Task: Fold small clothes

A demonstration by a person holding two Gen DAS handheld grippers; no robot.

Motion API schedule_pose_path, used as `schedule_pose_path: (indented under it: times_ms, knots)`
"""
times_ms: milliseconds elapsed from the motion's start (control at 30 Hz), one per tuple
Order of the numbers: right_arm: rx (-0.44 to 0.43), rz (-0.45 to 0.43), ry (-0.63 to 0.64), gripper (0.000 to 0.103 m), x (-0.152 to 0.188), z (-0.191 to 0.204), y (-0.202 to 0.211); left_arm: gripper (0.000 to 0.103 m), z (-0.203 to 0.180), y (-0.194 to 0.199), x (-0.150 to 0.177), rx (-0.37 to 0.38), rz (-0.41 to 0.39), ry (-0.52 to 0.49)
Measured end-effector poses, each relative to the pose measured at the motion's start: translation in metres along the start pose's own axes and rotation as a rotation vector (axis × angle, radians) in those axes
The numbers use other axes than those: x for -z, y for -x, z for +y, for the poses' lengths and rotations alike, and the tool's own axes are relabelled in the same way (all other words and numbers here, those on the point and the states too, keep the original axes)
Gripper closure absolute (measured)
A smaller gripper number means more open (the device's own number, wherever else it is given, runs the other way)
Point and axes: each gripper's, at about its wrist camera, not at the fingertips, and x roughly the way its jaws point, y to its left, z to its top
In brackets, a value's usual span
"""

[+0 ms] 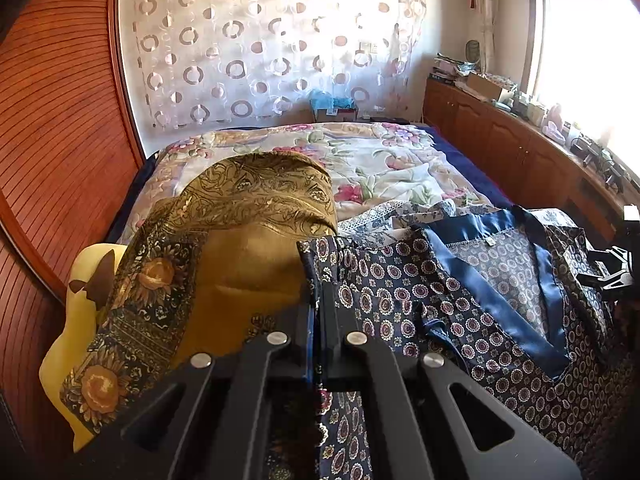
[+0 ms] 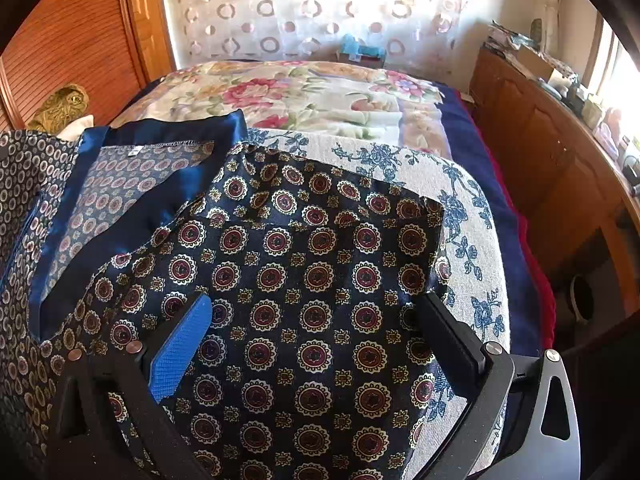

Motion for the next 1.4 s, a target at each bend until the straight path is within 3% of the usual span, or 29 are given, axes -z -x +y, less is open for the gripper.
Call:
schedule_pose_path:
  times_ms: [333,633,933,1100,1200,1267,1400]
  knots:
    - [-0.016,0.022,0.023,0.002,-0.001,0.001,0.003,0.103,-0.006,0.005,0.001,0.014,-0.038,-0.008]
    - [0.009,0.012,-0.042,0.034,-0.001,-0.042,0.017,0.103,-0.016,0.014,0.0,0.037,-0.068,-0.021]
    - [0.012,0.01,-0.114,0.04,-0.007,-0.074,0.014,0.103,-0.021,0.013,0.003,0.042,-0.061,-0.02]
    - [0.002,0.014,-0.078,0.057,-0.019,-0.069,0.005,0.103,-0.024,0.013,0.004,0.047,-0.058,-0.025]
    - [-0.004,0.014,-0.066,0.073,-0.026,-0.064,0.002,0.103,-0.028,0.013,0.005,0.054,-0.057,-0.031]
    - [-0.01,0.015,-0.03,0.091,-0.027,-0.056,0.002,0.103,-0.031,0.014,0.006,0.057,-0.056,-0.037]
    - [-0.008,0.019,0.039,0.099,-0.027,-0.037,0.002,0.103,-0.037,0.019,0.007,0.066,-0.062,-0.047]
